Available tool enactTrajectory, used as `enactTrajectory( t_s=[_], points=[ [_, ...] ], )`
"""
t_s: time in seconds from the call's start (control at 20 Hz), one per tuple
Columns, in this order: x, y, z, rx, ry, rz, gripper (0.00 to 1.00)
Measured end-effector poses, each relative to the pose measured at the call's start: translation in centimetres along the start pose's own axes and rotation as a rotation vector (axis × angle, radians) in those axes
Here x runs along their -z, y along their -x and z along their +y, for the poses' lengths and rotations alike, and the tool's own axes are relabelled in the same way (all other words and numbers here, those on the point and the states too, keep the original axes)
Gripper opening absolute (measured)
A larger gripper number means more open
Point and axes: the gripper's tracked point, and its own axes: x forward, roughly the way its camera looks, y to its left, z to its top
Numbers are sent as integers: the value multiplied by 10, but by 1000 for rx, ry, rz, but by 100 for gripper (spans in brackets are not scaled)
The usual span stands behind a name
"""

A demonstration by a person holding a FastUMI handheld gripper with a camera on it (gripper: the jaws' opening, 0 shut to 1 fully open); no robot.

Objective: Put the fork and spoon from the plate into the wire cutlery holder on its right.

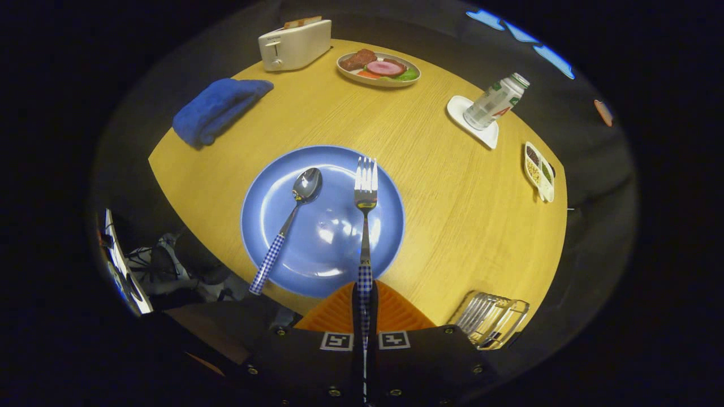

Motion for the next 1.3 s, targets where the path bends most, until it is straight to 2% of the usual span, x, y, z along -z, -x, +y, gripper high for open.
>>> enactTrajectory(
  t_s=[0.1,0.7,1.05,1.3],
  points=[
    [12,15,-10,-9,-21,16,2],
    [113,77,-91,64,-164,109,2],
    [161,94,-138,117,-101,231,2],
    [188,90,-160,126,-35,349,2]
  ],
)
